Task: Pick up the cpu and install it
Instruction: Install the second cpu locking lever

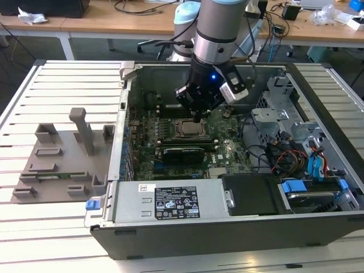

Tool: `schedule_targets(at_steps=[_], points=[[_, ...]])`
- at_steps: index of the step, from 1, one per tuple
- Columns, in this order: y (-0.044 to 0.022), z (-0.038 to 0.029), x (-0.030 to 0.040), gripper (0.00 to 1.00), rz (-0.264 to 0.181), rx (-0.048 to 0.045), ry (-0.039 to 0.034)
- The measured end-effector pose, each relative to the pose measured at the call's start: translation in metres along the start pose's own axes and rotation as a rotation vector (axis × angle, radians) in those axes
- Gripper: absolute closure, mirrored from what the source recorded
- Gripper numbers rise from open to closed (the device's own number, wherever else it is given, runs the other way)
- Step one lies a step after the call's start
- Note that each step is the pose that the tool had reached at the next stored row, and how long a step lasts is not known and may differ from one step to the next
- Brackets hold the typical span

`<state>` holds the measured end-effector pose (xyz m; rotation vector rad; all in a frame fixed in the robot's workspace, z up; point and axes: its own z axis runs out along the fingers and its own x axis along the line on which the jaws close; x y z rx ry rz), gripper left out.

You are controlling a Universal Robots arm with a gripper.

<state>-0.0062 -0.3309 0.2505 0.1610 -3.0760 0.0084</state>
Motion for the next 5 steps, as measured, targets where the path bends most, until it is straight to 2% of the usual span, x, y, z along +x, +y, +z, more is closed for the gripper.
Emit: schedule_targets(at_steps=[5], points=[[0.0000,-0.0003,0.0000,0.89,0.000,0.0002,0.0001]])
